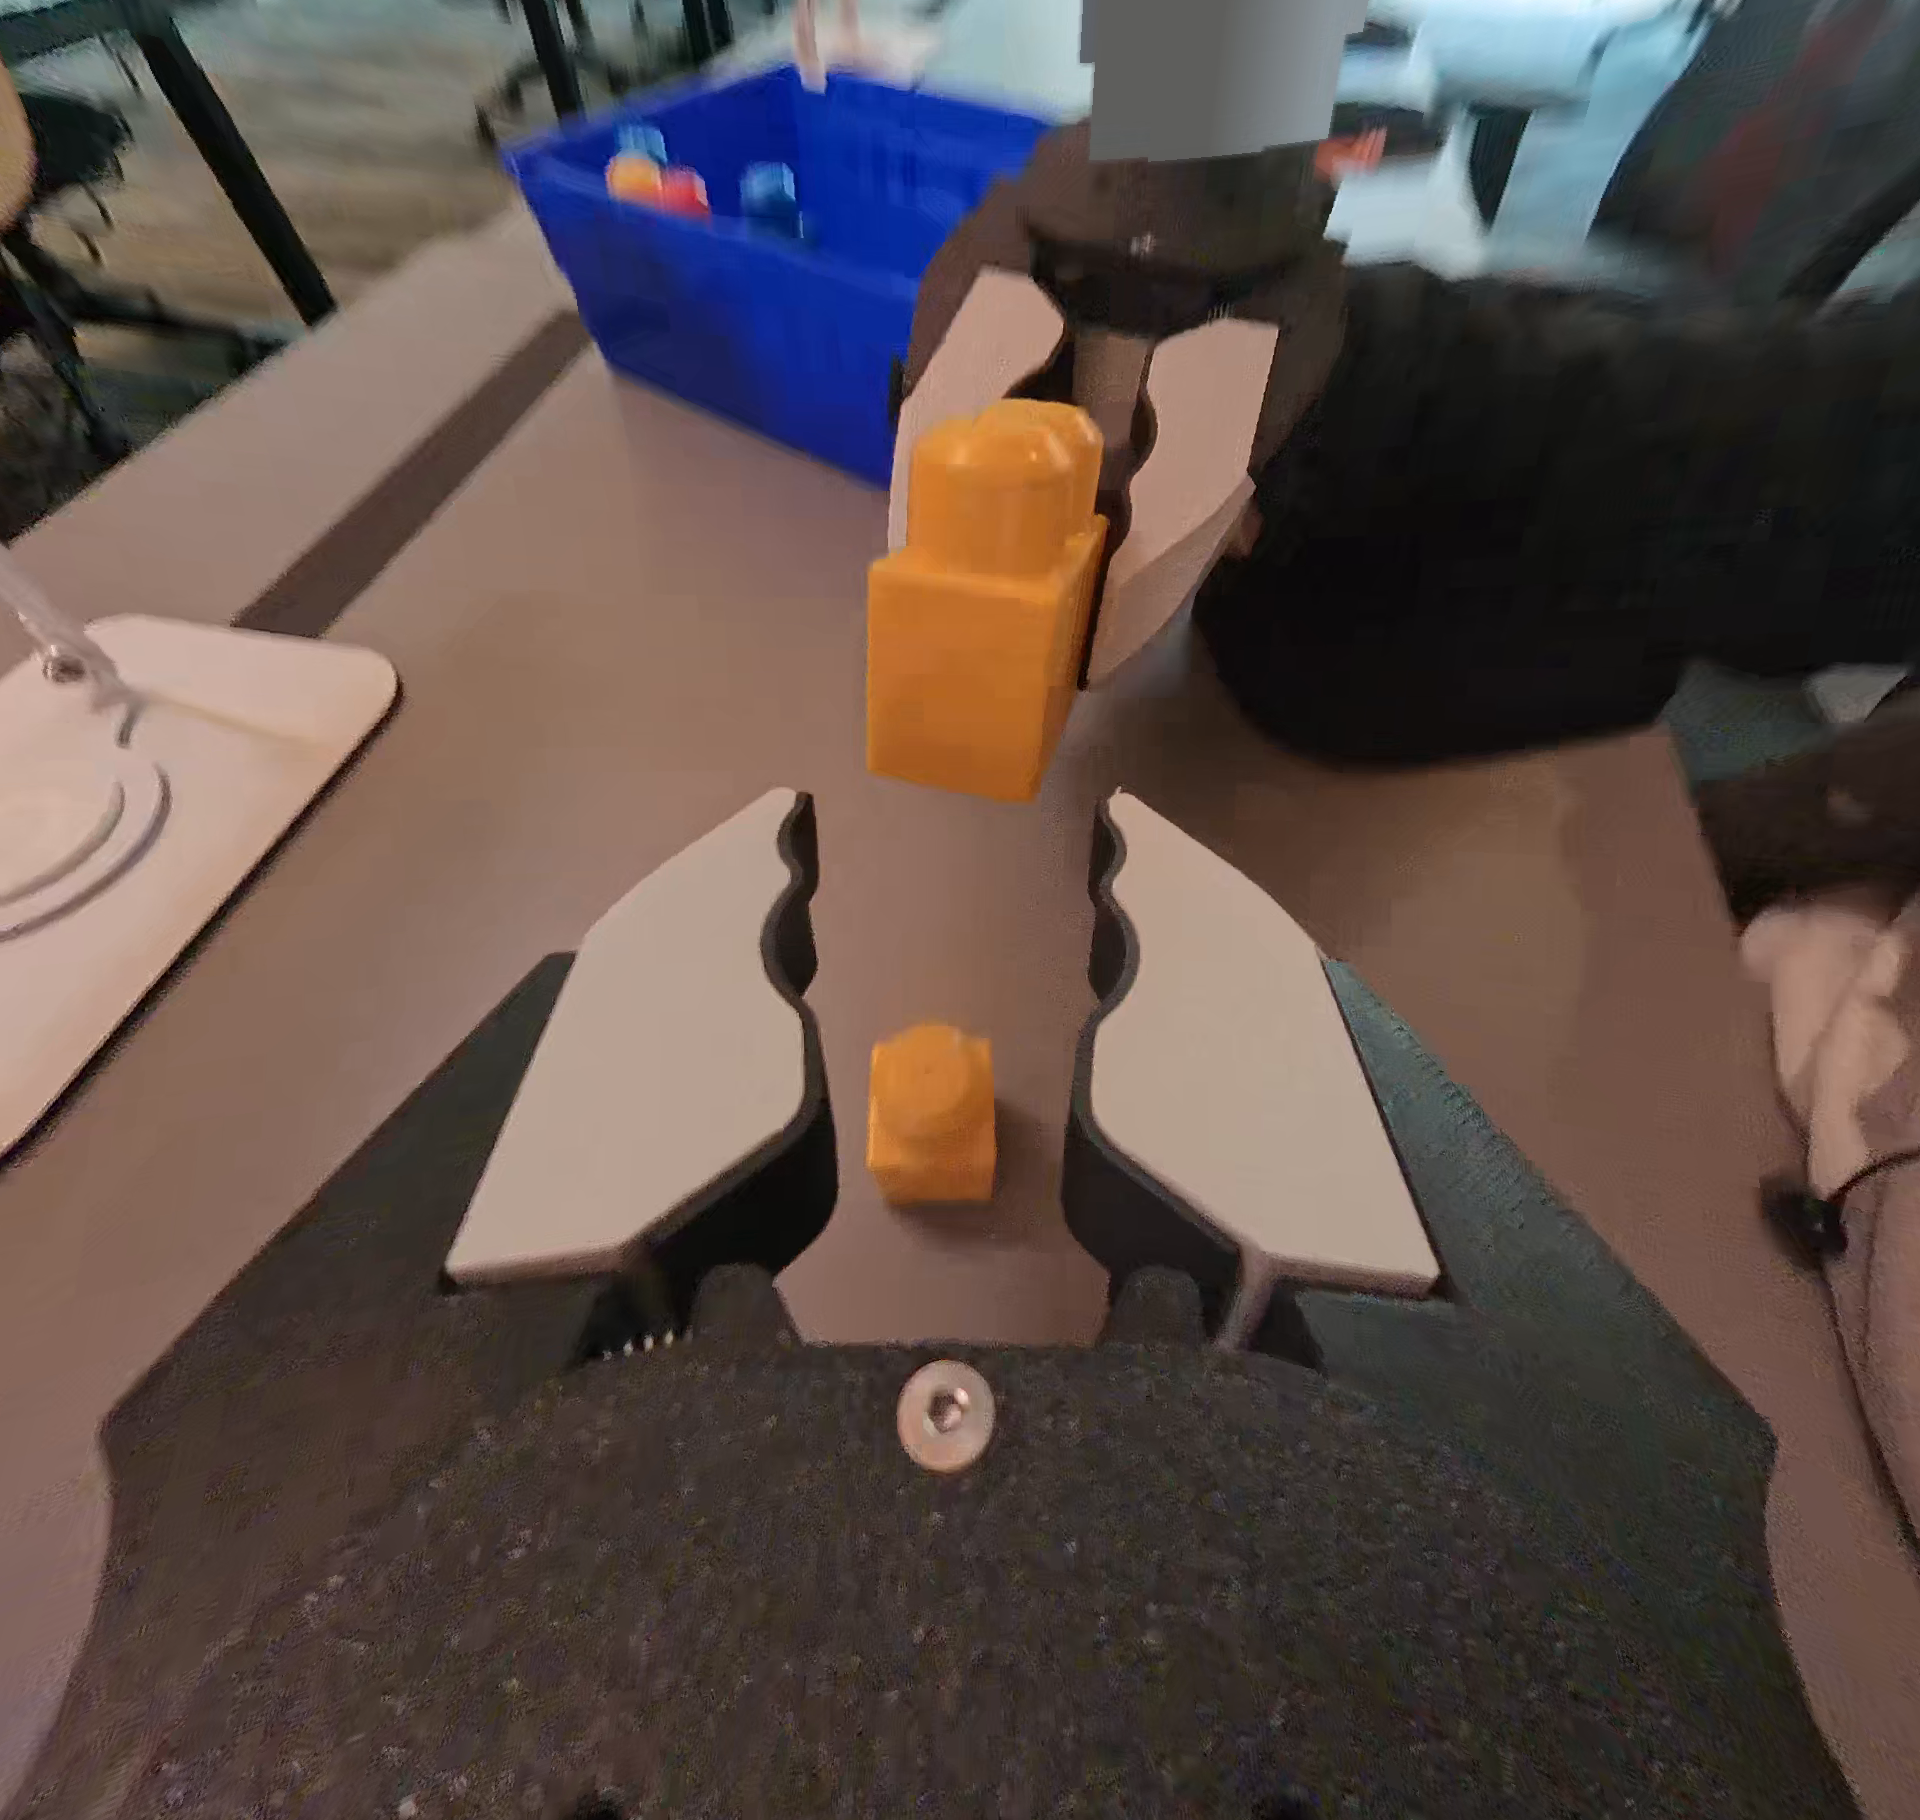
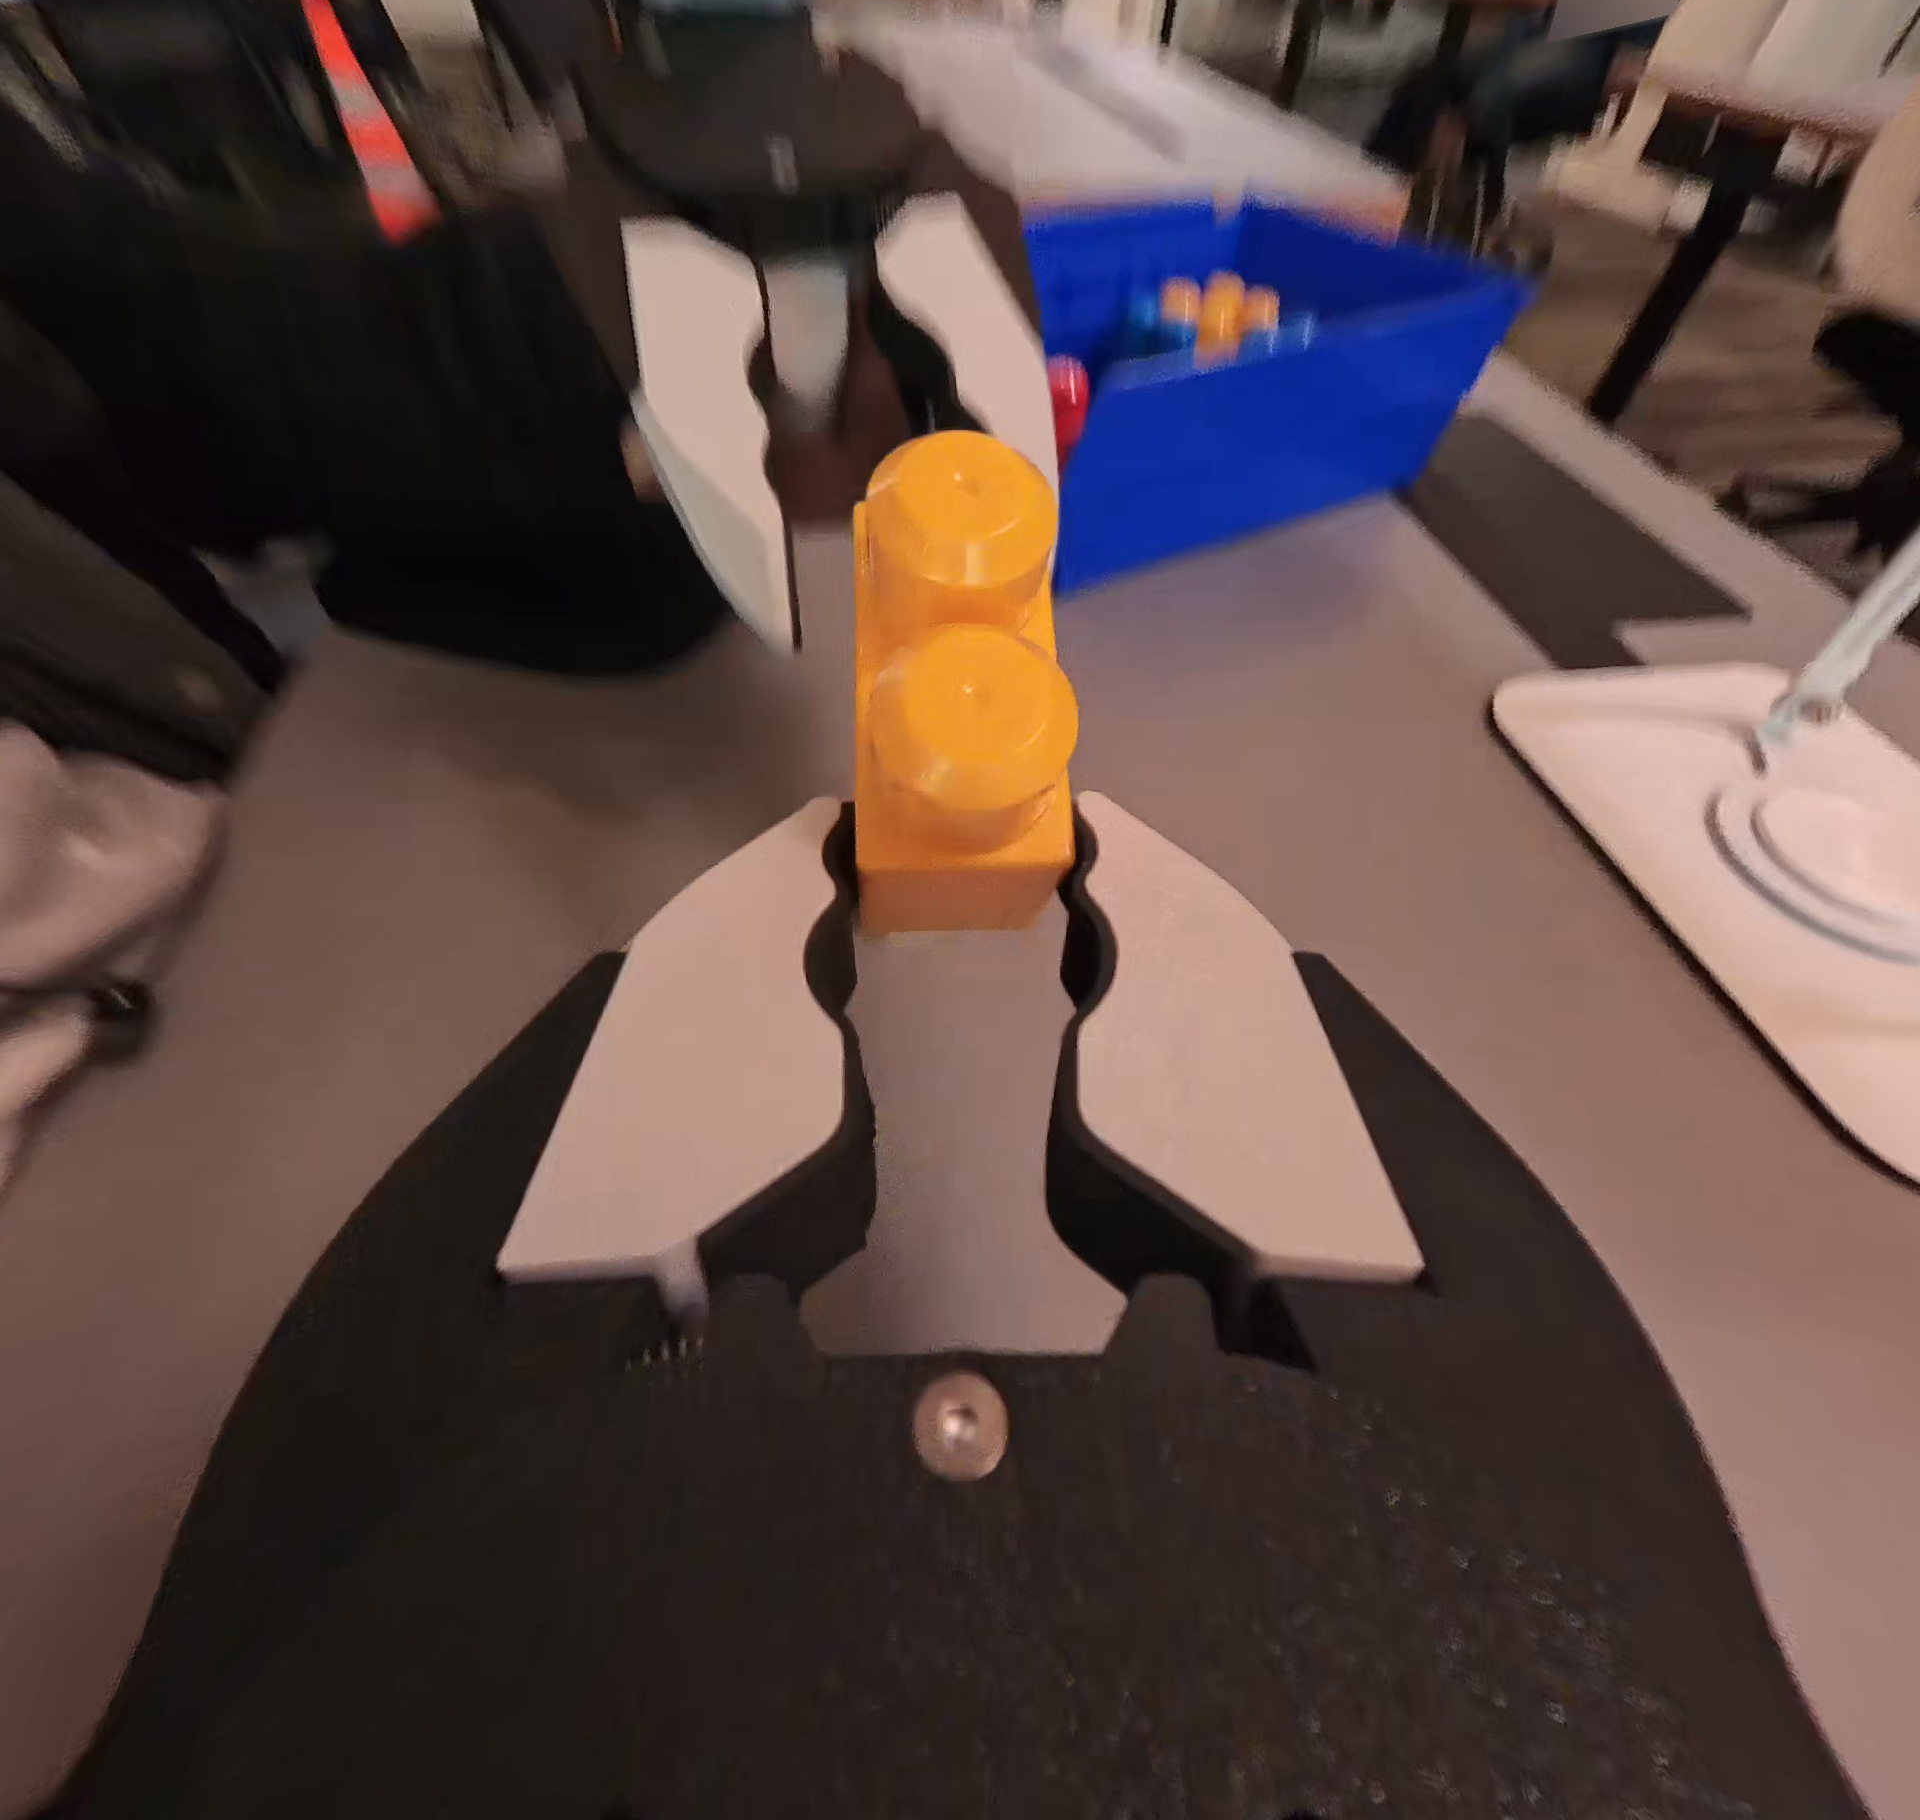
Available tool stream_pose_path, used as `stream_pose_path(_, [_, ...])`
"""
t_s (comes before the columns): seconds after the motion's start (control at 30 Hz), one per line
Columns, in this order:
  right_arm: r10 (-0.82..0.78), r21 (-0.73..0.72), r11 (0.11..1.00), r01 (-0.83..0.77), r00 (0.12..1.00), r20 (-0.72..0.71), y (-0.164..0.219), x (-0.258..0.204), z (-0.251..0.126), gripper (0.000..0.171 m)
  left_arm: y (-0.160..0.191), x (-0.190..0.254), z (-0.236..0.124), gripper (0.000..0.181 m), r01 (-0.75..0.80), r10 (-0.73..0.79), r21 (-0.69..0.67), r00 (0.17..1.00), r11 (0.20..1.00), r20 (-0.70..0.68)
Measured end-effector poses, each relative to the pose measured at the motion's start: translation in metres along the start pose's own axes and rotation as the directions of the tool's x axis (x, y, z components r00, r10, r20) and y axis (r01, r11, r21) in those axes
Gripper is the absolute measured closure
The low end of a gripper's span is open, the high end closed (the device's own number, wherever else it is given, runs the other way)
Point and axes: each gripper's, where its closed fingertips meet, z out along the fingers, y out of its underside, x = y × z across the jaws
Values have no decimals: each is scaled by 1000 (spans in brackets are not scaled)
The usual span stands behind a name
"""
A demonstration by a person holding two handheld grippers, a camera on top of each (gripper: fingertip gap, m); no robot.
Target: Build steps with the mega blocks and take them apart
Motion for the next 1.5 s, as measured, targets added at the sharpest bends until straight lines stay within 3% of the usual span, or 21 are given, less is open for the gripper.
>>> stream_pose_path(0.1, [63,253,964,-80,995,72,-40,-10,-7,135,-25,8,-3,131,66,-57,222,997,973,-46])
stream_pose_path(0.2, [101,392,909,-143,987,126,-61,-18,-8,135,-46,19,-8,132,110,-74,390,992,914,-106])
stream_pose_path(0.4, [93,444,881,-162,981,173,-66,-36,9,135,-73,34,-20,131,136,-61,563,987,815,-149])
stream_pose_path(0.5, [79,432,891,-140,985,157,-62,-42,21,134,-77,37,-21,142,112,-47,592,991,798,-123])
stream_pose_path(0.8, [55,290,954,-80,994,93,-45,-39,34,134,-71,29,-34,143,78,-25,522,994,850,-107])
stream_pose_path(0.97, [32,10,999,-32,999,15,3,-24,53,130,-66,4,-56,144,25,-34,505,999,863,10])
stream_pose_path(1.13, [-39,-230,973,31,999,-30,44,-17,75,122,-65,-8,-70,143,-30,-20,479,995,877,98])
stream_pose_path(1.5, [-132,-453,879,151,988,73,63,-10,99,124,-54,-22,-71,143,-59,-16,427,985,902,171])
